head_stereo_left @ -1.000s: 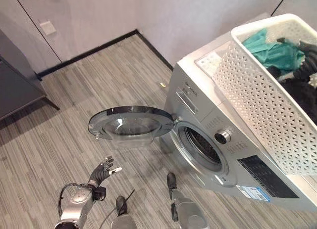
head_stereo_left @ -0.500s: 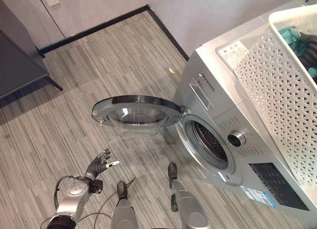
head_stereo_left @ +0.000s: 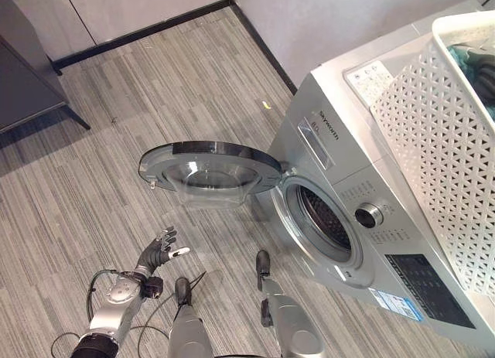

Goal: Grab the laundry basket,head to the washer,open it,put in the laundry and shut it.

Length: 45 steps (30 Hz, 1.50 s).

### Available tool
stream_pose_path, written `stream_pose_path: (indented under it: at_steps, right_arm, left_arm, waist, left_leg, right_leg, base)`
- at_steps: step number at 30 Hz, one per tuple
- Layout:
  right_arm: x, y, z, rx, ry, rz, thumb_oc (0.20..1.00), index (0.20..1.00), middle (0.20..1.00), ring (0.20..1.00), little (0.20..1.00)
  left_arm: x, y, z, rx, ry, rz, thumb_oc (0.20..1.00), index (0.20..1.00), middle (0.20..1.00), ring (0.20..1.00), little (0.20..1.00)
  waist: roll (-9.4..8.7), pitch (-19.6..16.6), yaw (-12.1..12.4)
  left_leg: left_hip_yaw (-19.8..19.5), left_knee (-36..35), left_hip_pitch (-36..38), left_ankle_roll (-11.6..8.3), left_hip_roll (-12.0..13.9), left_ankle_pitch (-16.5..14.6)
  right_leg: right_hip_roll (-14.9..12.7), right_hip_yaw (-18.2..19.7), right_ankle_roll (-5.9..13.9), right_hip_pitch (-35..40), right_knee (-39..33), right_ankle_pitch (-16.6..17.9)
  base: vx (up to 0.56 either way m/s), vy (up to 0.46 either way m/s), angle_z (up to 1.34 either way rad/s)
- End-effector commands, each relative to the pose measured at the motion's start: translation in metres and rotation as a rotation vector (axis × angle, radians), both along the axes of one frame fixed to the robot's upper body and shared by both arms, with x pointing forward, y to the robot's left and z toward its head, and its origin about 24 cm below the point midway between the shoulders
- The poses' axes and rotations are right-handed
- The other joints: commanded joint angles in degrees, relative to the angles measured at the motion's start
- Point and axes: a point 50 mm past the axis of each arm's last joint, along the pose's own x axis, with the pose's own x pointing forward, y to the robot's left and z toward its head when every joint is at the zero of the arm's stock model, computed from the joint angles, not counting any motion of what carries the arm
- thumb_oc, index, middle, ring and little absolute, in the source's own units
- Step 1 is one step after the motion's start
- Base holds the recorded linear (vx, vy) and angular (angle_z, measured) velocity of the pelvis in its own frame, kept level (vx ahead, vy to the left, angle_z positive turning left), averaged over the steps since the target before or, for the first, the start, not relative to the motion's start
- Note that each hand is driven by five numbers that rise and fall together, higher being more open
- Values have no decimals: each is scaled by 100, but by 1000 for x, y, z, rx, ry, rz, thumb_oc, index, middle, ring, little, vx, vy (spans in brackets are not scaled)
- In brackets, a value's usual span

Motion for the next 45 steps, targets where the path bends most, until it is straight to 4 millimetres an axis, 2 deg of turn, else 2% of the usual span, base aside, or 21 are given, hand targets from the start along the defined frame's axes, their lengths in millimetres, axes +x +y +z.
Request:
stream_pose_path:
  at_steps: [1, 7, 10, 12, 14, 15, 16, 18, 19, 23, 27, 30, 33, 37, 39, 40, 41, 42, 43, 45]
  right_arm:
    - [3, 6, -128, 17, 551, 58, 200, 200, 200, 200, 200]
    - [6, -1, -125, 131, 400, 18, 200, 200, 200, 200, 200]
    - [7, -7, -114, 254, 238, -3, 200, 200, 200, 200, 200]
    - [6, -7, -109, 274, 197, -3, 200, 200, 200, 200, 200]
    - [6, -12, -95, 328, 87, -17, 200, 200, 200, 200, 200]
    - [4, -18, -73, 367, -41, -24, 200, 200, 200, 200, 200]
    - [4, -18, -73, 368, -42, -25, 200, 200, 200, 200, 200]
    - [1, -23, -48, 392, -186, -29, 200, 200, 200, 200, 200]
    - [-1, -24, -31, 399, -262, -22, 200, 200, 200, 200, 200]
    - [-8, -20, 8, 424, -458, 19, 200, 200, 200, 200, 200]
    - [-12, -20, 21, 418, -508, 28, 200, 200, 200, 200, 200]
    - [-11, -17, 30, 426, -533, 43, 200, 200, 200, 200, 200]
    - [-8, -15, 28, 435, -513, 52, 200, 200, 200, 200, 200]
    - [1, -8, 10, 444, -419, 69, 200, 200, 200, 200, 200]
    - [7, -3, -7, 456, -343, 82, 200, 200, 200, 200, 200]
    - [12, 3, -25, 458, -261, 94, 382, 382, 382, 382, 382]
    - [12, 3, -26, 458, -261, 94, 489, 489, 489, 489, 489]
    - [15, 7, -36, 450, -210, 98, 909, 909, 909, 909, 909]
    - [17, 9, -44, 448, -169, 98, 1000, 1000, 1000, 1000, 1000]
    - [21, 12, -56, 432, -98, 94, 1000, 1000, 1000, 1000, 1000]
  left_arm:
    - [17, 1, 28, -6, -147, -18, 1000, 1000, 1000, 1000, 1000]
    - [17, 3, 29, -10, -151, 2, 1000, 1000, 1000, 1000, 1000]
    - [15, 6, 27, -11, -139, 26, 1000, 1000, 1000, 1000, 1000]
    - [15, 6, 26, -12, -135, 28, 1000, 1000, 1000, 1000, 1000]
    - [14, 7, 24, -14, -126, 31, 1000, 1000, 1000, 1000, 1000]
    - [12, 7, 22, -17, -120, 32, 1000, 1000, 1000, 1000, 1000]
    - [13, 7, 23, -16, -121, 31, 1000, 1000, 1000, 1000, 1000]
    - [11, 8, 21, -18, -112, 30, 1000, 1000, 1000, 1000, 1000]
    - [10, 8, 21, -17, -107, 26, 1000, 1000, 1000, 1000, 1000]
    - [9, 11, 19, -8, -100, 25, 1000, 1000, 1000, 1000, 1000]
    - [6, 12, 18, -8, -95, 27, 1000, 1000, 1000, 1000, 1000]
    - [6, 12, 16, -5, -88, 22, 1000, 1000, 1000, 1000, 1000]
    - [6, 10, 16, -9, -90, 16, 1000, 1000, 1000, 1000, 1000]
    - [5, 10, 15, -12, -79, 13, 1000, 1000, 1000, 1000, 1000]
    - [4, 9, 13, -9, -73, 5, 1000, 1000, 1000, 1000, 1000]
    - [3, 8, 13, -8, -67, -7, 1000, 1000, 1000, 1000, 1000]
    - [3, 8, 13, -8, -67, -6, 1000, 1000, 1000, 1000, 1000]
    - [3, 8, 14, -5, -67, -12, 1000, 1000, 1000, 1000, 1000]
    - [3, 7, 14, -4, -68, -18, 1000, 1000, 1000, 1000, 1000]
    - [3, 8, 17, 4, -75, -30, 1000, 1000, 1000, 1000, 1000]
  waist:
    - [116, 273, 30]
    - [173, 253, -3]
    - [214, 230, -19]
    - [222, 220, -31]
    - [227, 172, -51]
    - [237, 108, -60]
    - [221, 92, -63]
    - [250, 17, -59]
    - [238, -40, -63]
    - [208, -236, -55]
    - [171, -325, -52]
    - [133, -397, -42]
    - [130, -408, -42]
    - [120, -404, -31]
    - [131, -384, -24]
    - [144, -357, -15]
    - [143, -360, -16]
    - [150, -331, -3]
    - [156, -316, 2]
    - [171, -253, 31]
  left_leg:
    - [-278, 570, -344, 145, 95, -198]
    - [-264, 599, -391, 153, 81, -222]
    - [-233, 647, -364, 177, 103, -286]
    - [-231, 651, -352, 183, 103, -300]
    - [-227, 661, -317, 199, 99, -338]
    - [-230, 668, -270, 211, 102, -378]
    - [-234, 652, -295, 215, 83, -344]
    - [-225, 662, -230, 217, 106, -411]
    - [-223, 647, -212, 224, 94, -400]
    - [-207, 620, -101, 237, 73, -472]
    - [-193, 608, -28, 239, 59, -503]
    - [-178, 576, 28, 240, 51, -510]
    - [-175, 588, 36, 242, 53, -515]
    - [-170, 627, 29, 248, 60, -523]
    - [-176, 648, 8, 250, 68, -515]
    - [-182, 665, -22, 247, 76, -500]
    - [-183, 667, -24, 247, 77, -501]
    - [-184, 682, -46, 247, 81, -496]
    - [-191, 692, -65, 245, 81, -493]
    - [-206, 725, -111, 246, 80, -483]
  right_leg:
    - [-346, 245, 214, -359, 707, -662]
    - [-365, 273, 220, -378, 619, -607]
    - [-340, 299, 199, -354, 646, -632]
    - [-335, 305, 194, -343, 657, -647]
    - [-319, 325, 183, -315, 672, -670]
    - [-303, 339, 173, -276, 682, -696]
    - [-320, 340, 174, -301, 674, -676]
    - [-294, 355, 170, -232, 675, -712]
    - [-293, 363, 166, -223, 664, -701]
    - [-288, 335, 163, -114, 630, -670]
    - [-283, 328, 167, -26, 604, -657]
    - [-288, 327, 175, 16, 570, -642]
    - [-285, 329, 174, 25, 574, -647]
    - [-274, 351, 171, 14, 593, -672]
    - [-271, 362, 165, 3, 604, -693]
    - [-269, 365, 162, -21, 618, -717]
    - [-268, 365, 162, -23, 620, -718]
    - [-271, 373, 159, -47, 635, -727]
    - [-274, 374, 157, -60, 641, -729]
    - [-282, 371, 152, -89, 657, -725]
  base:
    - [0, 0, 0]
    - [-1, -2, -1]
    - [-2, -6, -1]
    - [0, 0, 0]
    - [0, 0, 0]
    - [0, 0, 0]
    - [0, 0, 0]
    - [17, 4, 0]
    - [36, 7, -1]
    - [8, 1, -1]
    - [0, 0, 0]
    - [0, 0, 0]
    - [0, 0, 0]
    - [0, 0, 0]
    - [0, 0, 0]
    - [0, 0, 0]
    - [0, 0, 0]
    - [0, 0, 0]
    - [-37, -18, 0]
    - [-37, -16, 1]
